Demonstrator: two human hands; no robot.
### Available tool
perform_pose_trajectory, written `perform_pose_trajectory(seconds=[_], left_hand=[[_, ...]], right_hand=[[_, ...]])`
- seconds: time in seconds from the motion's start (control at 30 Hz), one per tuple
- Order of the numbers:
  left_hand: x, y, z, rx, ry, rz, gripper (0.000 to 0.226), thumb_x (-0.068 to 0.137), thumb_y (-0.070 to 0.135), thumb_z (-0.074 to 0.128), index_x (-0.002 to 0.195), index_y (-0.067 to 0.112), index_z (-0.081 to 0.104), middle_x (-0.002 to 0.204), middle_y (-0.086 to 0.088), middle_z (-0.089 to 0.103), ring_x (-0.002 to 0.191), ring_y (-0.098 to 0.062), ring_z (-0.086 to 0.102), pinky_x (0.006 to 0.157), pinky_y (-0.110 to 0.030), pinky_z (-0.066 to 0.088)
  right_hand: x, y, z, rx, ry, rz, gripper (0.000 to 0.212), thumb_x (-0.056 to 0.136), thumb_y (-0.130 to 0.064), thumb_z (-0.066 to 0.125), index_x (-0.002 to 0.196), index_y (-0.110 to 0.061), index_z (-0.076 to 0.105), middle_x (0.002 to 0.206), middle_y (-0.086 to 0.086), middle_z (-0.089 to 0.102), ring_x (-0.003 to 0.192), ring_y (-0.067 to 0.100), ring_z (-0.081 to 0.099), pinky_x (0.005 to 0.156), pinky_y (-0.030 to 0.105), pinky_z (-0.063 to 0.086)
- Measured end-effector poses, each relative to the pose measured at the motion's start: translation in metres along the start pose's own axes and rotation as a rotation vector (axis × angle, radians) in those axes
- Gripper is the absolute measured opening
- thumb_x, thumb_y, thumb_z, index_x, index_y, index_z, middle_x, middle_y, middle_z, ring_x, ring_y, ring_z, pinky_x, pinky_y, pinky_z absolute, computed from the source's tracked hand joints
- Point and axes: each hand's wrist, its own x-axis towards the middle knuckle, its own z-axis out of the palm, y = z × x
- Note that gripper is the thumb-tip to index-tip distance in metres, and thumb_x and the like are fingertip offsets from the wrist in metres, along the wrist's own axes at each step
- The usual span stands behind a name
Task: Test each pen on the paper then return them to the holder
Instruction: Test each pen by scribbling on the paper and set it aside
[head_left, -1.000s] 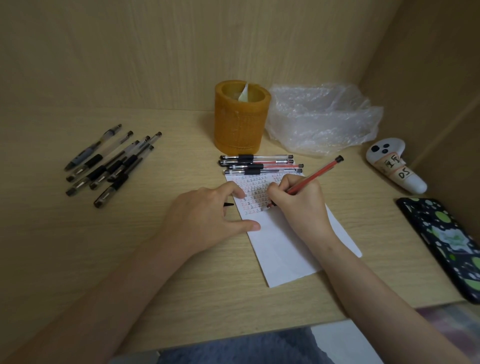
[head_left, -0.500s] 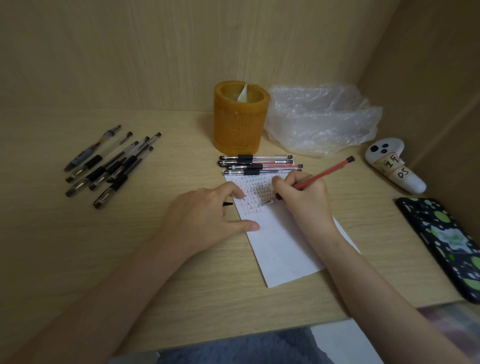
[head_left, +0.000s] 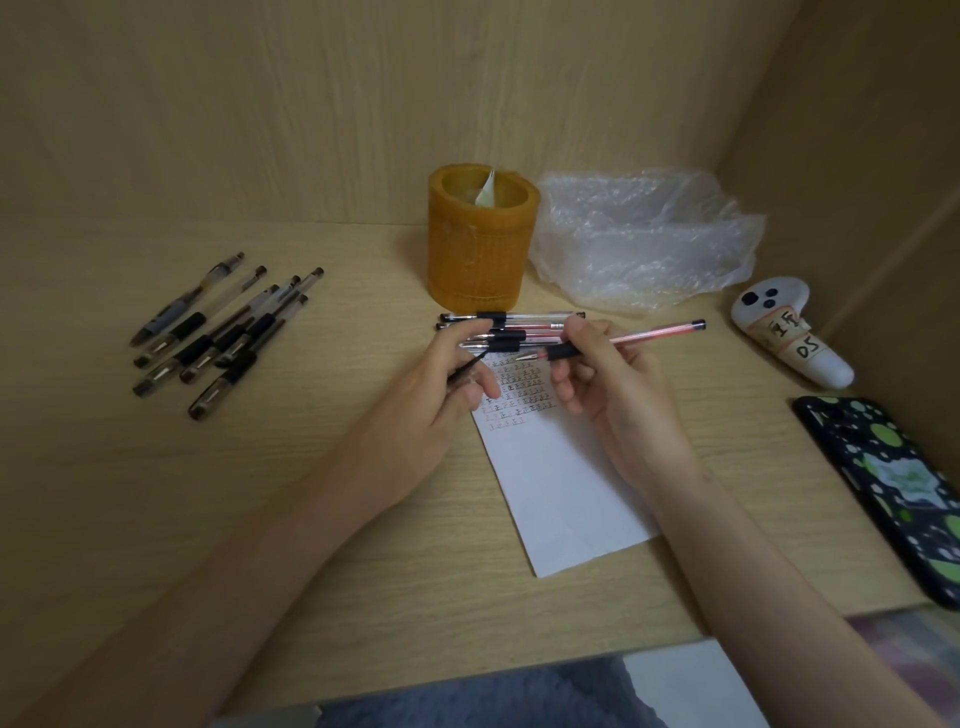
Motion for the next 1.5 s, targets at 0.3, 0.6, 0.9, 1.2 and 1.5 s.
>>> perform_pose_trajectory(seconds=[0.3,0.6,0.9,1.2,1.5], left_hand=[[0.000,-0.001,0.003,-0.012,-0.033,0.028,0.061,0.094,0.008,0.048,0.135,0.043,0.020,0.101,0.020,0.060,0.097,0.006,0.056,0.087,-0.008,0.039],[0.001,0.001,0.000,0.030,0.137,0.007,0.032,0.085,0.016,0.063,0.112,0.031,0.055,0.082,0.010,0.068,0.070,0.002,0.064,0.070,-0.016,0.050],[0.000,0.001,-0.001,0.158,0.158,0.036,0.012,0.086,0.020,0.062,0.093,0.015,0.069,0.065,0.008,0.061,0.053,-0.008,0.055,0.054,-0.018,0.045],[-0.001,-0.001,-0.002,0.167,0.128,0.023,0.012,0.085,0.021,0.063,0.095,0.016,0.069,0.069,0.006,0.064,0.067,-0.004,0.059,0.065,-0.017,0.044],[0.006,-0.004,0.002,0.456,0.270,-0.037,0.023,0.086,0.038,0.058,0.103,0.025,0.066,0.073,0.009,0.061,0.067,-0.009,0.054,0.062,-0.028,0.040]], right_hand=[[-0.003,0.000,0.006,-0.057,-0.078,0.044,0.039,0.095,-0.013,0.053,0.057,-0.022,0.061,0.052,0.002,0.056,0.043,0.014,0.045,0.040,0.022,0.033],[-0.005,0.003,0.006,-0.121,-0.156,0.010,0.006,0.076,-0.019,0.066,0.071,-0.015,0.065,0.055,0.002,0.060,0.043,0.009,0.048,0.039,0.016,0.036],[-0.003,0.003,0.002,-0.084,-0.142,0.018,0.004,0.072,-0.012,0.071,0.074,-0.010,0.068,0.056,0.005,0.062,0.042,0.011,0.050,0.039,0.018,0.038],[-0.003,0.006,0.002,-0.099,-0.194,0.035,0.002,0.073,-0.012,0.070,0.073,-0.013,0.069,0.056,0.006,0.064,0.043,0.011,0.051,0.040,0.016,0.038],[0.000,0.007,0.007,-0.080,-0.093,0.159,0.028,0.090,-0.023,0.058,0.081,0.003,0.063,0.063,0.009,0.067,0.045,0.012,0.051,0.040,0.017,0.037]])
